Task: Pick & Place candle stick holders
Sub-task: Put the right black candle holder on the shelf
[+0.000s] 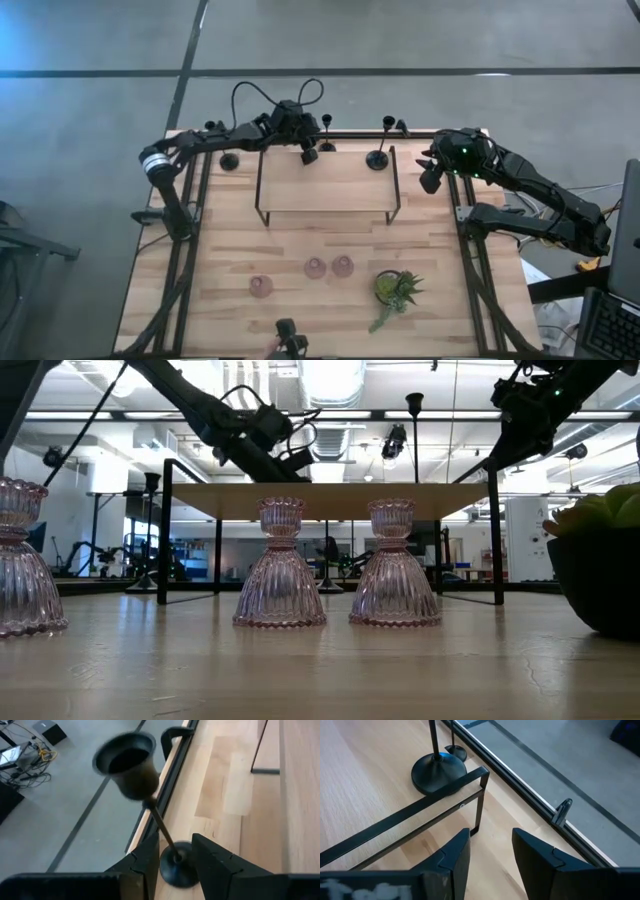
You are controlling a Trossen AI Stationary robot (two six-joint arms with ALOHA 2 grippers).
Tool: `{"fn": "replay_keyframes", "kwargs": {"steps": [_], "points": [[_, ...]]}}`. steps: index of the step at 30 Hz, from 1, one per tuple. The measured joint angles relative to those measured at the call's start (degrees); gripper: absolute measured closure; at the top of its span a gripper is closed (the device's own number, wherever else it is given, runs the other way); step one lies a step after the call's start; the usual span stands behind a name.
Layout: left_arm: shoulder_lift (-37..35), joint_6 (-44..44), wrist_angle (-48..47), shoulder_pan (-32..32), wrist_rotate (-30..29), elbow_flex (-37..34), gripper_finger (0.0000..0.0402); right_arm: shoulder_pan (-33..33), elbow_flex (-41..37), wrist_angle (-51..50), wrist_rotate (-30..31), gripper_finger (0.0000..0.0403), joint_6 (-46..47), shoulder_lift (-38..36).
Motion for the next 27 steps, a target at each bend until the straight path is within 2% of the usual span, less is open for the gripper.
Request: {"fn": "replay_keyframes", "kwargs": {"steps": [12,27], "points": [[5.41,-1.59,-0.17,0.12,3.32,6.08,0.0282,0.00,0.00,0.01,-0.11,0.0259,-0.23,0.02],[6.25,-2.90,-0.90,0.53,4.23,7.15,0.0282,-0.02,0.00,-0.04,-0.09,0.0278,-1.25,0.04]]}}
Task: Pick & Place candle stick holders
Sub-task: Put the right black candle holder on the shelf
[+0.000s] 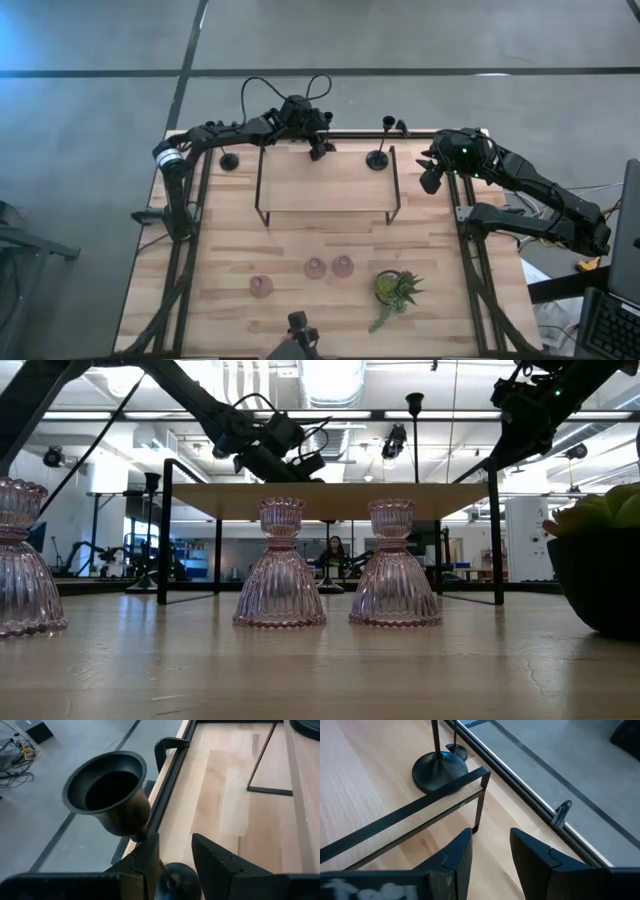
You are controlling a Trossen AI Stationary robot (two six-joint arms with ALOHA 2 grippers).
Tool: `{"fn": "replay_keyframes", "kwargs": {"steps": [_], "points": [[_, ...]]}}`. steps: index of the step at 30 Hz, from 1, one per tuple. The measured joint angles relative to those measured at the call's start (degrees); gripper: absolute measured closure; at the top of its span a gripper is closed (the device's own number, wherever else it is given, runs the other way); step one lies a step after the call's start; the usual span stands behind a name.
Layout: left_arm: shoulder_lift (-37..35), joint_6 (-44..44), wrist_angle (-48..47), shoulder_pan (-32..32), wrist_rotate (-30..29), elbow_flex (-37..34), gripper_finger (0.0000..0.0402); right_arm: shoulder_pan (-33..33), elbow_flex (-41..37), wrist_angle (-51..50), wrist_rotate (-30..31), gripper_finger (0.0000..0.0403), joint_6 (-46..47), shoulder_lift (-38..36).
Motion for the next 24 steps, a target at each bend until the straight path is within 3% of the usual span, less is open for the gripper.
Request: {"fn": "replay_keyframes", "kwargs": {"steps": [11,17,24], "points": [[-1.08,-0.63,-9.82,-0.02,-0.13,0.00,0.0282,0.00,0.00,-1.79,0.11,0.0262,0.04,0.00],[-1.18,0.23,-6.35,0.07,-4.50,-0.04,0.0282,0.00,0.00,-1.77,0.09,0.0266,0.61,0.00],[-1.18,0.99,-0.47,0.41,-5.16,-0.13,0.0282,0.00,0.00,-1.75,0.09,0.0276,0.61,0.00]]}}
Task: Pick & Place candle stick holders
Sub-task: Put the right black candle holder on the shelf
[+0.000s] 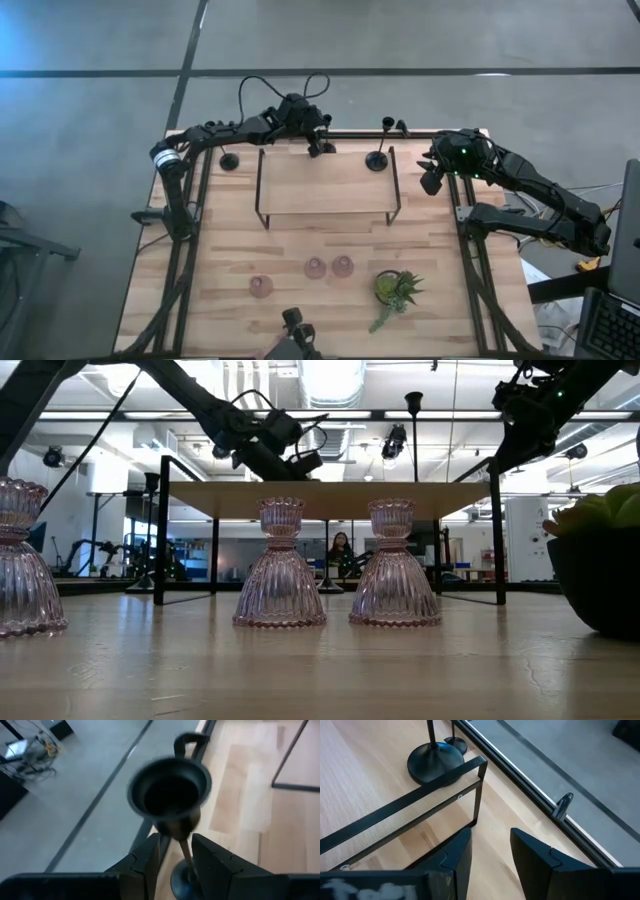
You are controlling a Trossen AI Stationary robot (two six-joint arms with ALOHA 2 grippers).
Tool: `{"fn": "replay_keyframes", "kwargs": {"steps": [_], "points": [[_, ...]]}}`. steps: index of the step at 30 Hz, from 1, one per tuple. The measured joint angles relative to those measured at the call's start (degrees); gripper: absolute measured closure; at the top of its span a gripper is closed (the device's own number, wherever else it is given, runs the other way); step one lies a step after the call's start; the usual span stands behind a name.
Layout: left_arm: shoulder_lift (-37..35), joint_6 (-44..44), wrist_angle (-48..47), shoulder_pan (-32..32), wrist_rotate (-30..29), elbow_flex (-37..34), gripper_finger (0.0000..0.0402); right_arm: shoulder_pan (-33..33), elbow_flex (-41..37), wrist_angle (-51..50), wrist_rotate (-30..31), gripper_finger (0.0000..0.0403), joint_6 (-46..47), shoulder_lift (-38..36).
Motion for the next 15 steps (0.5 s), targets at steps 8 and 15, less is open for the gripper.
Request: {"fn": "replay_keyframes", "kwargs": {"steps": [8,15], "points": [[0.02,-0.30,2.54,0.50,1.09,0.00,0.0282,0.00,0.00,0.12,0.00,0.0271,-0.39,0.00],[1.93,-1.25,3.77,0.68,3.75,0.00,0.0282,0.02,0.00,0.34,-0.02,0.0264,-0.39,0.00]]}}
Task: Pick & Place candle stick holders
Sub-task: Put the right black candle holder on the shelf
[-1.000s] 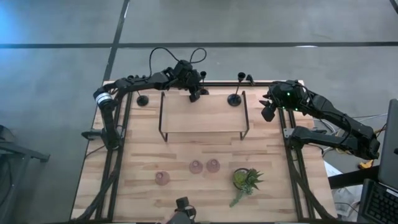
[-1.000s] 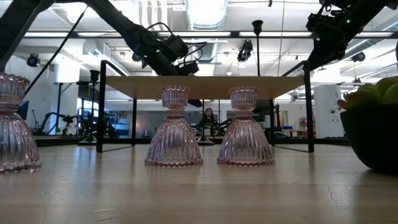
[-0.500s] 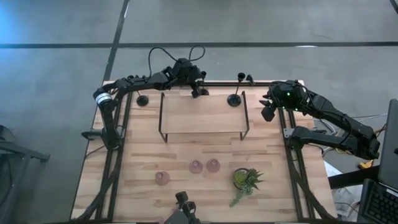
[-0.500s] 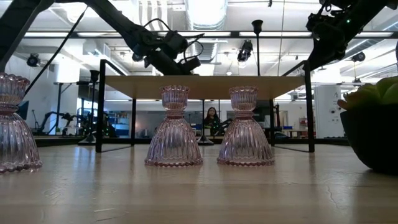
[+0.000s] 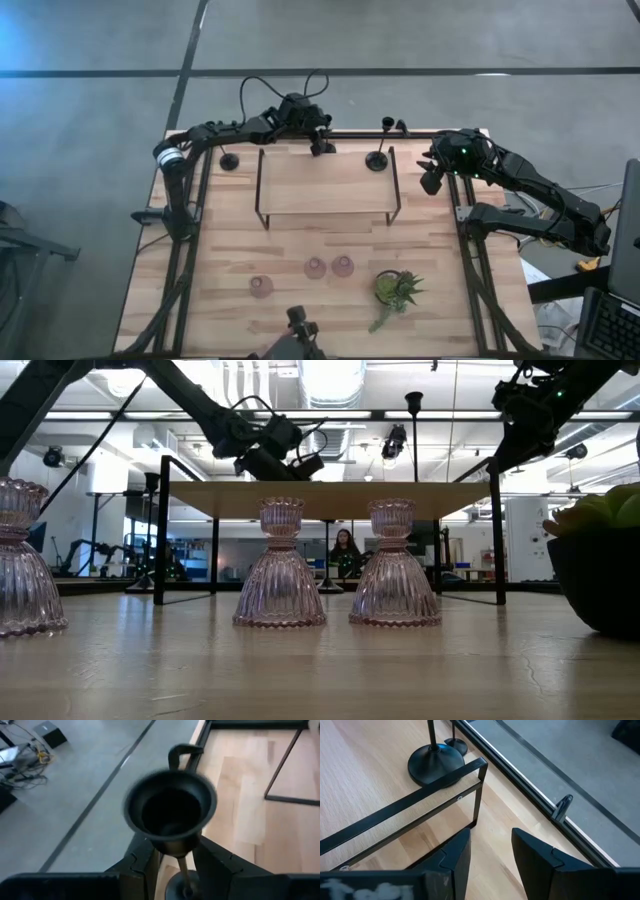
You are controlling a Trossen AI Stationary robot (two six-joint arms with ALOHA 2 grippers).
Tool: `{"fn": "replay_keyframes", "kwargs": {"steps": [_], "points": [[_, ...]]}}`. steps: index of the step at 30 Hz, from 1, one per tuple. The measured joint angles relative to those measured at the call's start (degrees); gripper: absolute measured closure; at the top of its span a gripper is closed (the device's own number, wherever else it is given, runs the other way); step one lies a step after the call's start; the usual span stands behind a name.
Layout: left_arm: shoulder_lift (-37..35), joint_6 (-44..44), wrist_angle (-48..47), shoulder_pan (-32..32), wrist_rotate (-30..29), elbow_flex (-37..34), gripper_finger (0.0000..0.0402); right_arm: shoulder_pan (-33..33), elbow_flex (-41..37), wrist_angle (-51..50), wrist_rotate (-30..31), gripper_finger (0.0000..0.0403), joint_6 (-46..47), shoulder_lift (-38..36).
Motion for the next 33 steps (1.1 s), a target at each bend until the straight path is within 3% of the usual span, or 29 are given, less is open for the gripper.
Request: {"fn": "replay_keyframes", "kwargs": {"steps": [7,10,13,18,28,33], "points": [[0.89,-0.32,0.74,0.13,0.40,0.00,0.0285,0.00,0.00,0.01,0.00,0.0272,-0.50,0.00],[0.89,0.06,0.76,0.13,0.39,0.00,0.0316,0.00,0.00,0.02,0.00,0.0278,-0.69,0.00],[0.89,-0.17,0.94,0.11,1.46,0.02,0.0374,0.00,0.00,0.03,0.02,0.0283,-0.72,0.00],[0.85,0.25,-0.71,0.11,0.79,1.36,0.0383,0.00,0.00,0.01,0.02,0.0290,-1.14,0.00],[-4.81,4.67,-18.78,0.02,-0.24,16.37,0.0383,-0.02,0.00,0.01,0.00,0.0298,-1.06,0.00],[-9.06,4.68,-29.34,-0.04,2.35,24.68,0.0383,0.00,0.00,-0.01,0.00,0.0293,-0.59,-0.01]]}}
